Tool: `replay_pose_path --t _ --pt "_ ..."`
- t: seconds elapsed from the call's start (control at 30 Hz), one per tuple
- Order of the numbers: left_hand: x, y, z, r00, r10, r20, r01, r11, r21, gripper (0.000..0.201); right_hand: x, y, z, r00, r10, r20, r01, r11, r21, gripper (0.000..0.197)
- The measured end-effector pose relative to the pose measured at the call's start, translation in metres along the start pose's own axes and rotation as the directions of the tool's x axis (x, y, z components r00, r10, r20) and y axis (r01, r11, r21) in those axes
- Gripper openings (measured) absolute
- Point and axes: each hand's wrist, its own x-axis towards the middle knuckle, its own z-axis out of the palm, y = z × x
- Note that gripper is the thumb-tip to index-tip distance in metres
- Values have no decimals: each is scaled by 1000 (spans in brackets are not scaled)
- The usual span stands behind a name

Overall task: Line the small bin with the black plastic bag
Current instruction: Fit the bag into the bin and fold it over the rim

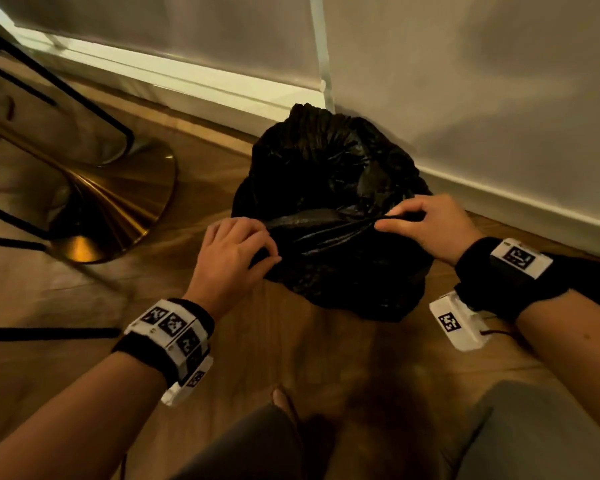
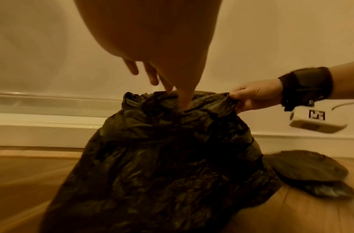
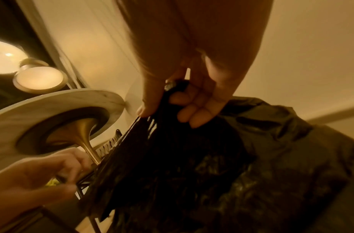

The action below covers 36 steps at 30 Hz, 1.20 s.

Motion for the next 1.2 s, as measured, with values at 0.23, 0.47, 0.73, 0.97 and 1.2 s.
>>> replay_pose_path --t 0.23,0.47,0.73,0.97,1.2 --pt "-12 -11 25 942 -82 324 87 996 0 39 -11 15 19 954 235 185 -260 957 127 7" --pt "13 17 2 296 -631 717 841 -184 -509 52 -15 1 39 798 570 194 -428 310 849 77" --pt "4 46 31 321 -321 891 411 -801 -436 58 -31 -9 62 724 582 370 -510 91 855 56" --pt "-6 51 43 406 -372 834 126 -882 -454 50 -28 -8 58 763 486 426 -450 -73 890 49" --pt "-6 53 38 500 -330 801 275 -816 -508 74 -32 -20 49 832 363 419 -437 -36 899 64"
